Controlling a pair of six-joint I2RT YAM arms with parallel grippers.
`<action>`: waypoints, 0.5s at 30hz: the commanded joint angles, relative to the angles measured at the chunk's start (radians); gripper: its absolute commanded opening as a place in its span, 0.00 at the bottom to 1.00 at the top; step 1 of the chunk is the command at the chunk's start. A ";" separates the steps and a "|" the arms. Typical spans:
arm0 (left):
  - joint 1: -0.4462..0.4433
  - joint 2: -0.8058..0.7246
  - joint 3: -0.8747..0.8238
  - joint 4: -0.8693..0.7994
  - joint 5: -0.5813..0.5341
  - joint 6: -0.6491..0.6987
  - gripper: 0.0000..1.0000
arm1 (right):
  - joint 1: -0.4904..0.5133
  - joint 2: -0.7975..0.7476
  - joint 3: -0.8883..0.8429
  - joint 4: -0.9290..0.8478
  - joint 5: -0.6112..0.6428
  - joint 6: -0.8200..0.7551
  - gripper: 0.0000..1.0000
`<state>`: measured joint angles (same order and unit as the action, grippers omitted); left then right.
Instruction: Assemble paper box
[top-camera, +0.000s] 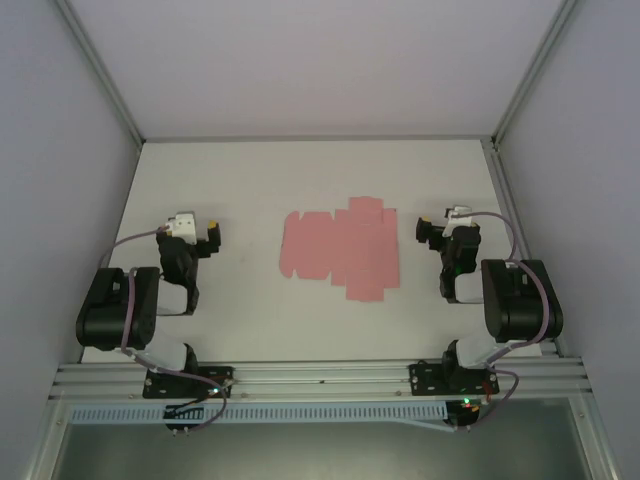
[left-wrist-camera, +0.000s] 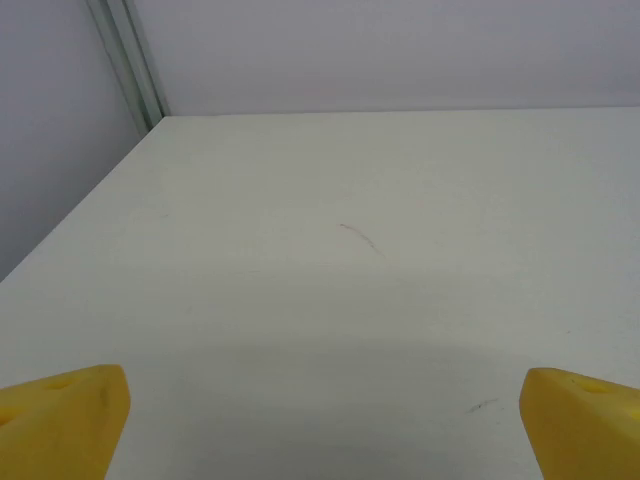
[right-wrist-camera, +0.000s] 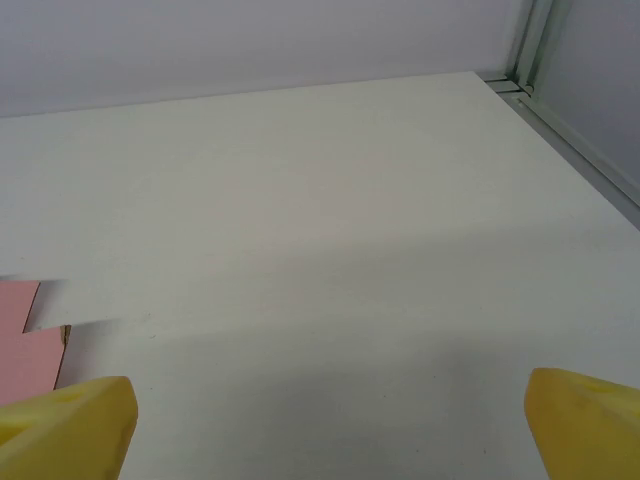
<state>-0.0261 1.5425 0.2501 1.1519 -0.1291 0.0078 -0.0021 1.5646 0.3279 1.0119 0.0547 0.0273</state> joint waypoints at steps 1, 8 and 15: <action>0.003 -0.001 0.013 0.034 0.010 0.021 1.00 | 0.000 -0.002 0.008 0.004 -0.007 0.013 1.00; 0.003 0.000 0.014 0.034 0.010 0.021 1.00 | 0.000 -0.001 0.008 0.005 -0.005 0.014 1.00; 0.005 -0.001 0.023 0.014 0.058 0.024 1.00 | 0.000 -0.001 0.010 0.004 -0.003 0.017 1.00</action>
<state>-0.0261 1.5425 0.2546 1.1500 -0.0952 0.0086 -0.0021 1.5646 0.3279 1.0122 0.0547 0.0277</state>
